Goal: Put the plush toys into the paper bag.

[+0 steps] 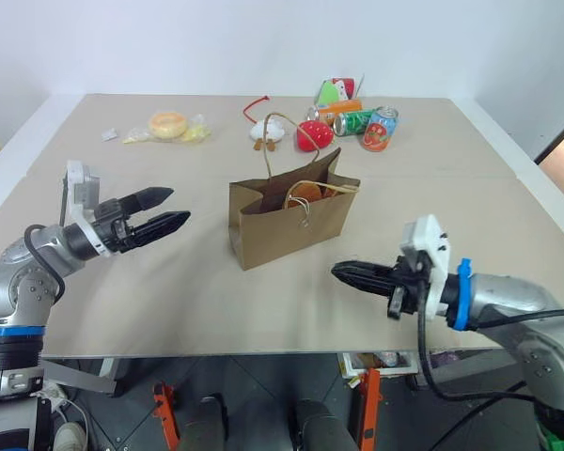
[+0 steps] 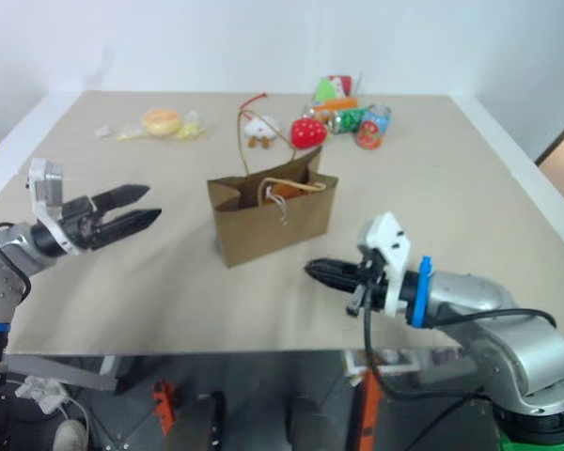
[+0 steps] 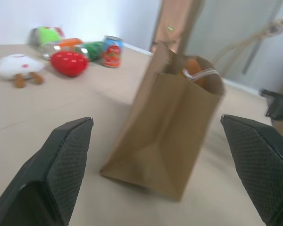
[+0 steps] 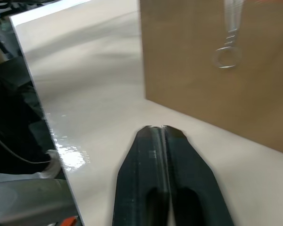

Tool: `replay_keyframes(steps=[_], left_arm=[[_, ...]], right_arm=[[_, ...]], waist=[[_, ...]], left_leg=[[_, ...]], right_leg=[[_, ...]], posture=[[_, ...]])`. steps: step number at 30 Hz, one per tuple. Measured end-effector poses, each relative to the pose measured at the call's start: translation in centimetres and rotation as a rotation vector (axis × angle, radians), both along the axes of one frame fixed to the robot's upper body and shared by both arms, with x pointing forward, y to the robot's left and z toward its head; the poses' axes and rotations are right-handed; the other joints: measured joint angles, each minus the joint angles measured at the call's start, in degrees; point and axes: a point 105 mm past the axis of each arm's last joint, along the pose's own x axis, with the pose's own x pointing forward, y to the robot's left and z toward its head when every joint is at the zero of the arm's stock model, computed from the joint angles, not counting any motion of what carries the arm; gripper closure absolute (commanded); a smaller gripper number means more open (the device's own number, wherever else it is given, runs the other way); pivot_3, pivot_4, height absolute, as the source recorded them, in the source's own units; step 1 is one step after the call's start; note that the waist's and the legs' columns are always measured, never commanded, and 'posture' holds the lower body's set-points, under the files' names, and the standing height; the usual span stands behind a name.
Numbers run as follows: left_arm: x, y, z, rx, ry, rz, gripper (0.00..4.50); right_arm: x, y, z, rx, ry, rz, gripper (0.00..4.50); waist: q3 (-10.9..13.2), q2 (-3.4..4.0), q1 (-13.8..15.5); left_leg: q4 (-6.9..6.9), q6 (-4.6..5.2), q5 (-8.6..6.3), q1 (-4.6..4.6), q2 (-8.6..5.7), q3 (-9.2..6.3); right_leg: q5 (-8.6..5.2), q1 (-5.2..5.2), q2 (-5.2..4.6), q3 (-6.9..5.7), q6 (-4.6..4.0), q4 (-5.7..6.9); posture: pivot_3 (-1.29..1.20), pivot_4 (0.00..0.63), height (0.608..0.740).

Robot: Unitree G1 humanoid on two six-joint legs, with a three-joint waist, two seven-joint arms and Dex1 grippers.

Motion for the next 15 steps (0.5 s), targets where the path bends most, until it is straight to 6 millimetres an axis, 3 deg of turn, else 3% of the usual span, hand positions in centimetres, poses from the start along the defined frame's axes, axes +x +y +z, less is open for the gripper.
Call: replay_keyframes(steps=[6, 11, 15], left_arm=[[0.5, -1.9, 0.1, 0.011, -0.042, -0.053, 0.00], [1.5, -3.1, 0.6, -0.022, -0.075, -0.068, 0.00], [2.0, -4.2, 0.4, -0.030, -0.063, -0.092, 0.00]], right_arm=[[0.9, 1.8, 0.6, 0.010, -0.069, 0.017, 4.43], [3.7, 3.1, 0.4, -0.042, -0.138, -0.044, 4.43], [6.6, 4.1, 1.4, -0.069, -0.224, -0.088, 4.43]], waist=[[0.00, -0.01, -0.02], [0.00, -0.01, -0.09], [0.00, -0.01, -0.15]], left_leg=[[0.06, 0.07, 0.05, -0.01, 0.01, -0.02], [0.07, 0.09, 0.06, -0.02, 0.01, 0.02], [0.06, 0.09, 0.06, -0.08, 0.02, -0.05]], right_leg=[[0.11, 0.00, 0.04, -0.01, 0.00, 0.00], [0.15, -0.02, 0.06, 0.03, 0.02, 0.00], [0.15, -0.06, 0.14, 0.04, 0.05, 0.01]], posture=[[0.00, 0.150, 0.740], [0.00, 0.150, 0.740], [0.00, 0.150, 0.740]])
